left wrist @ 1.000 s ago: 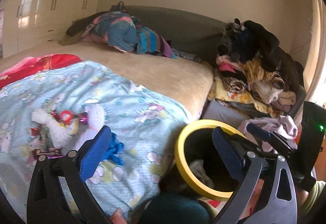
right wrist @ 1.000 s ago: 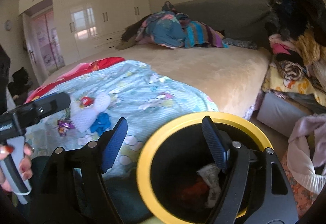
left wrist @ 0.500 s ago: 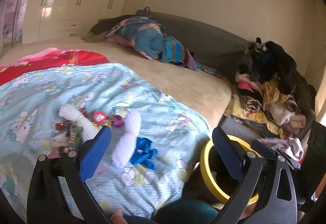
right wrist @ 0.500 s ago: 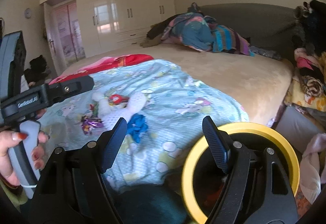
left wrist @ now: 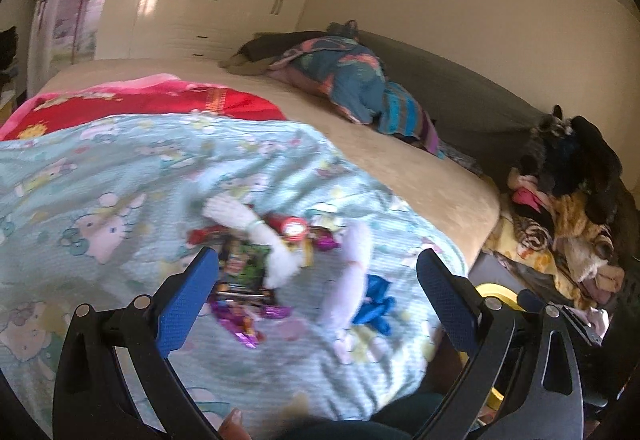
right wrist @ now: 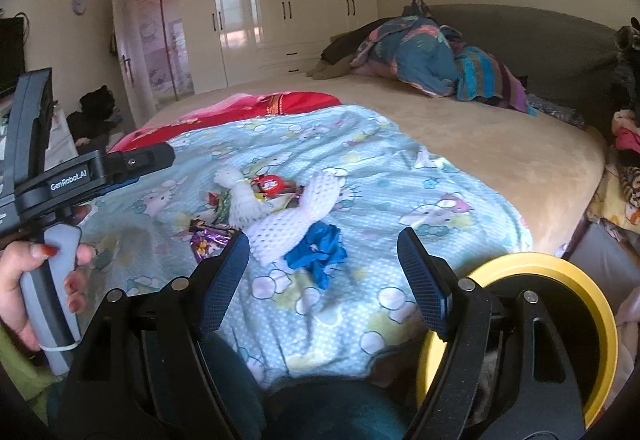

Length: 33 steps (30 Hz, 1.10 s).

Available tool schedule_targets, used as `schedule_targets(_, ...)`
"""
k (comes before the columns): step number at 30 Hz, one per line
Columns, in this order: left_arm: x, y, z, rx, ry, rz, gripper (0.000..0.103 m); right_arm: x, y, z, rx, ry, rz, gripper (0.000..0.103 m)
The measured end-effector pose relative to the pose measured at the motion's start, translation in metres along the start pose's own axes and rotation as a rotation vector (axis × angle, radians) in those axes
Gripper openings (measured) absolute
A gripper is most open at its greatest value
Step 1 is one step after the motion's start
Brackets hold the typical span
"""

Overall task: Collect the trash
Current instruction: 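Move both tools back over the remaining trash on the quilt, then grasp the white foam net with the right tool while the left tool grasps purple candy wrappers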

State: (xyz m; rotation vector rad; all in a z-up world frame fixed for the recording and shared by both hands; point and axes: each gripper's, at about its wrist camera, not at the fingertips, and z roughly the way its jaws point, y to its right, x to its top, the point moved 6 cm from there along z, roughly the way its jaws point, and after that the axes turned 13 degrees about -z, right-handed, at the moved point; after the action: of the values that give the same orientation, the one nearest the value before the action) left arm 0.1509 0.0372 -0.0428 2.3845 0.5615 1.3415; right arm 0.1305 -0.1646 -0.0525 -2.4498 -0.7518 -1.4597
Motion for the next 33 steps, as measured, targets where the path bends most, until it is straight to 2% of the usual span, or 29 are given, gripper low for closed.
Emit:
schedule_targets(8,0.008,-0.052,0.001,0.078,-0.001,-0.075,0.096,0.010,-0.019,0.025,0.044,-0.027,-0.035,0.068)
schedule_targets(17,0.000,-0.100,0.007,0.143,-0.048,-0.137,0.095,0.018,-0.042,0.058,0.092,-0.066,-0.075,0.068)
schedule_targets(19,-0.004,-0.107,0.010,0.141,-0.064,-0.149,0.089,0.019,-0.044,0.064,0.093,-0.074,-0.079,0.068)
schedule_targets(20,-0.006,-0.108,0.012,0.141,-0.073,-0.153,0.081,0.019,-0.045,0.067,0.096,-0.078,-0.079,0.068)
schedule_targets(22,-0.011,-0.111,0.017,0.144,-0.099,-0.160,0.077,0.019,-0.047,0.074,0.097,-0.089,-0.081,0.068)
schedule_targets(27,-0.032,-0.108,0.030,0.103,-0.182,-0.170,0.054,0.016,-0.048,0.089,0.094,-0.114,-0.083,0.068)
schedule_targets(30,-0.046,-0.100,0.041,0.075,-0.237,-0.155,0.049,0.012,-0.047,0.098,0.101,-0.134,-0.070,0.068)
schedule_targets(33,-0.056,-0.091,0.052,0.047,-0.284,-0.134,0.049,0.009,-0.047,0.104,0.107,-0.150,-0.061,0.068)
